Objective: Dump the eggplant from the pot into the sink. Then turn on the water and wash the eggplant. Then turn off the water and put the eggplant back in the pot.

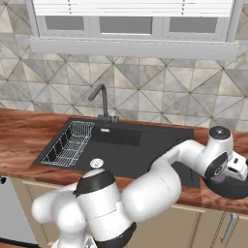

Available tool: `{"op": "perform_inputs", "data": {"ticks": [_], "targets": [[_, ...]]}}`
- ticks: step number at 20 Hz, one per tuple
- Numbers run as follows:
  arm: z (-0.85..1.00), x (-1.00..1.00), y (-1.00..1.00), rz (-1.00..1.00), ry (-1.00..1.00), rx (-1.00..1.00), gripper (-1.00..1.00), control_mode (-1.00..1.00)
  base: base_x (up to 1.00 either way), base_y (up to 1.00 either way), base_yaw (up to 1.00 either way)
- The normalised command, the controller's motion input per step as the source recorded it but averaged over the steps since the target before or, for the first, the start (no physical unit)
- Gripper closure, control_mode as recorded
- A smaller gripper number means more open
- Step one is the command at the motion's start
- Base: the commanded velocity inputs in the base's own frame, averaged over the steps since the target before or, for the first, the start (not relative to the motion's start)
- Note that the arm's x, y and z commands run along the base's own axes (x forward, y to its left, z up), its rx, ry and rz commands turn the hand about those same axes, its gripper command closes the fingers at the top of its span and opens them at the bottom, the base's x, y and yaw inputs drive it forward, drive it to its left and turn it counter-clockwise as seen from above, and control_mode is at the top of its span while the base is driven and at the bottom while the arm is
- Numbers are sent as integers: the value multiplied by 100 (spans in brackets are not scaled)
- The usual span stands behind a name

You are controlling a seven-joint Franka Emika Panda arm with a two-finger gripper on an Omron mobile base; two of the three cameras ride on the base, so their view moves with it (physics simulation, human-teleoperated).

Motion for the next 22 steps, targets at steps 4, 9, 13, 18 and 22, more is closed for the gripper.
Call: {"op": "perform_inputs", "data": {"ticks": [4, 9, 13, 18, 22], "targets": [[-21, 9, 0, 0, 0, 0, 100, -100, 0, 0, 0], [-7, 10, -1, 0, 0, 0, 100, -100, 0, 0, 0], [1, 19, -5, 0, 0, 0, 100, -100, 0, 0, 0], [3, 38, -11, 0, 0, 0, 100, -100, 0, 0, 0], [0, 54, -28, 0, 0, 0, 100, -100, 0, 0, 0]]}}
